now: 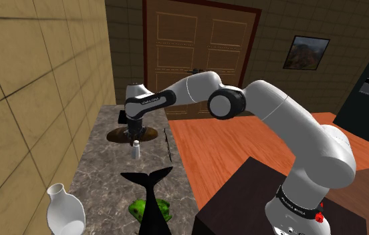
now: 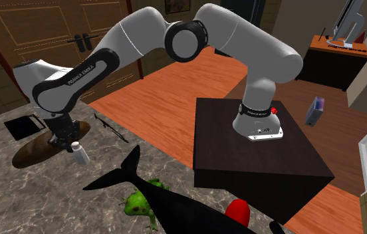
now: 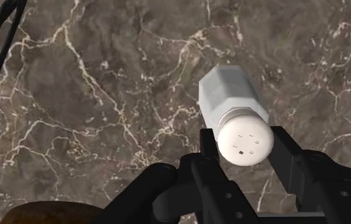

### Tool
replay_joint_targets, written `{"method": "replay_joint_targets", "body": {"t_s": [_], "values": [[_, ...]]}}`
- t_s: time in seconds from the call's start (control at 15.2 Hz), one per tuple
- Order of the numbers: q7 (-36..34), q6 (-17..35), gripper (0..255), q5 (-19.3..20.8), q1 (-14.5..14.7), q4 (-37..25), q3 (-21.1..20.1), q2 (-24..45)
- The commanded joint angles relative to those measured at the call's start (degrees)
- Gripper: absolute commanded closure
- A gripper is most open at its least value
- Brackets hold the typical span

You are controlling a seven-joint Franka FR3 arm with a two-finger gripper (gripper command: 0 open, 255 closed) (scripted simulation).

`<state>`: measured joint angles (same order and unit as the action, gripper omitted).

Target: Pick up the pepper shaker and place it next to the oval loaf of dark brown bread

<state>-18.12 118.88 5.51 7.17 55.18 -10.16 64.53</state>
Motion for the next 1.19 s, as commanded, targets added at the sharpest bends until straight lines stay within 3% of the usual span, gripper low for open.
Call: {"method": "replay_joint_targets", "body": {"t_s": [0.0,0.46,0.99,1.06,1.12], "values": [[0.07,0.63,255,0.05,0.07,-0.57,0.08,1.15],[0.33,2.29,255,0.21,0.47,-3.8,0.36,6.01],[0.33,2.29,255,0.21,0.47,-3.8,0.36,6.01],[0.33,2.29,0,0.21,0.47,-3.8,0.36,6.01],[0.33,2.28,0,0.21,0.47,-3.81,0.36,6.02]]}}
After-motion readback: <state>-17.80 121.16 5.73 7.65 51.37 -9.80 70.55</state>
